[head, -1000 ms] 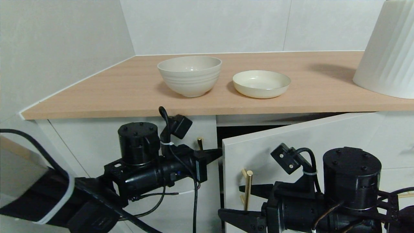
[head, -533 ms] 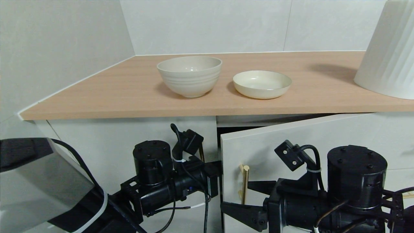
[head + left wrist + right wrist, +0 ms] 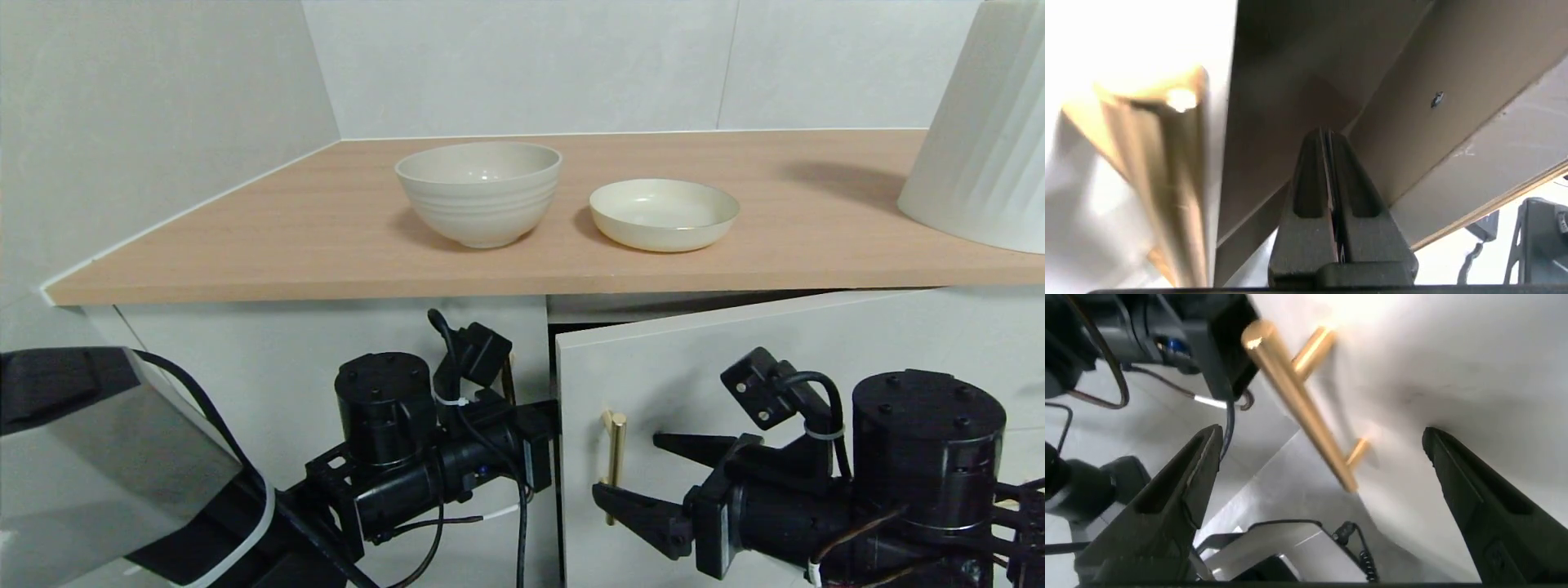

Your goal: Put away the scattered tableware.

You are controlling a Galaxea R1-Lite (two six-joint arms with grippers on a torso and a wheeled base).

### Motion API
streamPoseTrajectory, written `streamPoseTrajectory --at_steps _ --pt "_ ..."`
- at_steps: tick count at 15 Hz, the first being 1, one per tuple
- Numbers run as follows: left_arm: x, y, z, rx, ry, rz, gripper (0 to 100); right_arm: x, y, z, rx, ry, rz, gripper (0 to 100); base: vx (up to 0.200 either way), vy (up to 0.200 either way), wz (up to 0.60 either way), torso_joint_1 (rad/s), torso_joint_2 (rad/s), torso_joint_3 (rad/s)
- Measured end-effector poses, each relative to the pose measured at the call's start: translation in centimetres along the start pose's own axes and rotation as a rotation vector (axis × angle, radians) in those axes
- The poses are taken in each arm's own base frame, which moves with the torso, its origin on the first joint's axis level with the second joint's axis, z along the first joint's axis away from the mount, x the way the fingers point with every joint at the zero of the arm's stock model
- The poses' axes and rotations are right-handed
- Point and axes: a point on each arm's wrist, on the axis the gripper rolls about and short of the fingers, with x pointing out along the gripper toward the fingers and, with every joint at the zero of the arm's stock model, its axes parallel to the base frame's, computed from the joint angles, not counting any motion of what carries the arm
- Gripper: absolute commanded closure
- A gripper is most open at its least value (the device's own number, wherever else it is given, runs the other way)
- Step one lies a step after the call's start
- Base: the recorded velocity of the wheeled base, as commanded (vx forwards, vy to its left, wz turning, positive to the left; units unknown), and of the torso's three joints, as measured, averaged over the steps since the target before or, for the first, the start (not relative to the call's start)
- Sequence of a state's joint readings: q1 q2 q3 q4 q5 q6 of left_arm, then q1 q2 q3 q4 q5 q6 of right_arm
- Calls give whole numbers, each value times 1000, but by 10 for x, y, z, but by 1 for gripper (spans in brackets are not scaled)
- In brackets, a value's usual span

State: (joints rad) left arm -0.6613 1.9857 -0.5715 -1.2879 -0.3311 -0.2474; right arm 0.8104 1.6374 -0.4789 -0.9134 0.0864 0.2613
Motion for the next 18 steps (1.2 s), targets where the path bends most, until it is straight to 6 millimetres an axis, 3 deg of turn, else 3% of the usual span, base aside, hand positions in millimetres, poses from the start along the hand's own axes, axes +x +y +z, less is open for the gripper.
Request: streamPoseTrajectory --at_steps 4,10,18 --pt "0 -2 3 -3 -11 -15 100 -31 -3 12 14 18 -36 0 0 0 0 0 0 0" --pt "-5 -8 11 -37 -31 -32 100 -90 3 2 38 122 60 0 0 0 0 0 0 0" --pt "-4 -10 12 -63 -32 -38 100 -100 6 2 23 95 81 0 -100 0 0 1 1 7"
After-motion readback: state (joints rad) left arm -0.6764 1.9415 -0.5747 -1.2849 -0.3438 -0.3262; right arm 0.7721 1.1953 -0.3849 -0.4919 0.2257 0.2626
